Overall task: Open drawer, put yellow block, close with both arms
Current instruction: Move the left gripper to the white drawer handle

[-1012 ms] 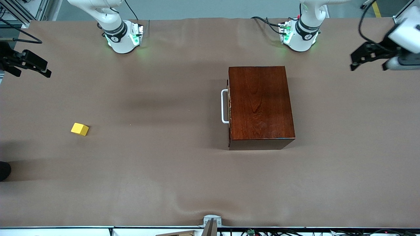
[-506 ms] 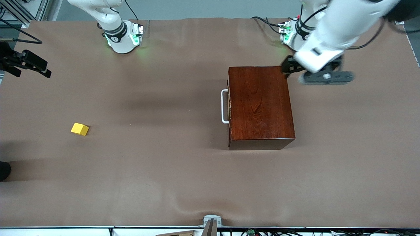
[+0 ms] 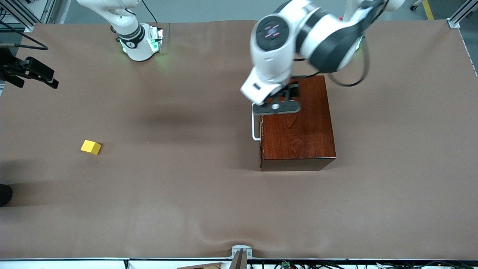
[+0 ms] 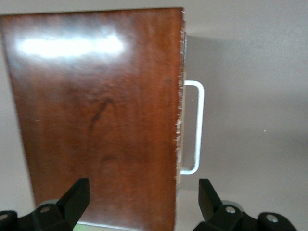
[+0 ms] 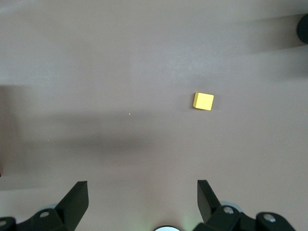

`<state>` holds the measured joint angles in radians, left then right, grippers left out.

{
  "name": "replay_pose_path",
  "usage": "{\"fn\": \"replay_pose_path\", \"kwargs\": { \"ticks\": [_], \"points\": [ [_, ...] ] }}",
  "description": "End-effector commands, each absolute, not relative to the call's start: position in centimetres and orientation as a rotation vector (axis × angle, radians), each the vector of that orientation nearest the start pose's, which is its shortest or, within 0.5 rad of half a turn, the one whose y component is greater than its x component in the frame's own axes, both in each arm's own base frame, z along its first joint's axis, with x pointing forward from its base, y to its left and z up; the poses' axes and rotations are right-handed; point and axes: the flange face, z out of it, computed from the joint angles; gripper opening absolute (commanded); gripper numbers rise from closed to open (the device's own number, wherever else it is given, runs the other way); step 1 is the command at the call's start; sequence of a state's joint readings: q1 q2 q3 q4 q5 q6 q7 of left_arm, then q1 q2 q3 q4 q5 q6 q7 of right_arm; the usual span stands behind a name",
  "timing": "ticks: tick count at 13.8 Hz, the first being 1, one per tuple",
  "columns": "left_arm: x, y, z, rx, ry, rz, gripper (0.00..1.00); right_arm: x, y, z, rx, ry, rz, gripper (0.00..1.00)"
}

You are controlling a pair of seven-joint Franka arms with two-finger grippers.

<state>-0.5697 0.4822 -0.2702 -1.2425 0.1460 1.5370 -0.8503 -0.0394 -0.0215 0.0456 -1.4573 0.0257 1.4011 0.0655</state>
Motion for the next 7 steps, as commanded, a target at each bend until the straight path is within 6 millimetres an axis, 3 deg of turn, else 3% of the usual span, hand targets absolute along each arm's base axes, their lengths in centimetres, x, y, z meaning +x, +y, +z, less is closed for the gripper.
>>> {"fn": "replay_pose_path", "kwargs": {
  "ticks": [1, 4, 7],
  "points": [
    [47.7, -50.7, 46.4, -2.942, -0.040, 0.041, 1.00, 52.8, 0.6, 67.8, -3.101, 0.087, 0.052, 1.00],
    [46.4, -53.8, 43.8, -2.919, -0.064, -0.033, 1.00, 52.8, 0.5, 67.8, -3.100, 0.092, 0.050, 1.00],
    [46.2, -55.5, 40.4, -2.923, -0.058, -0.051, 1.00, 52.8, 0.4, 67.8, -3.101, 0.094, 0.052, 1.00]
  ]
}}
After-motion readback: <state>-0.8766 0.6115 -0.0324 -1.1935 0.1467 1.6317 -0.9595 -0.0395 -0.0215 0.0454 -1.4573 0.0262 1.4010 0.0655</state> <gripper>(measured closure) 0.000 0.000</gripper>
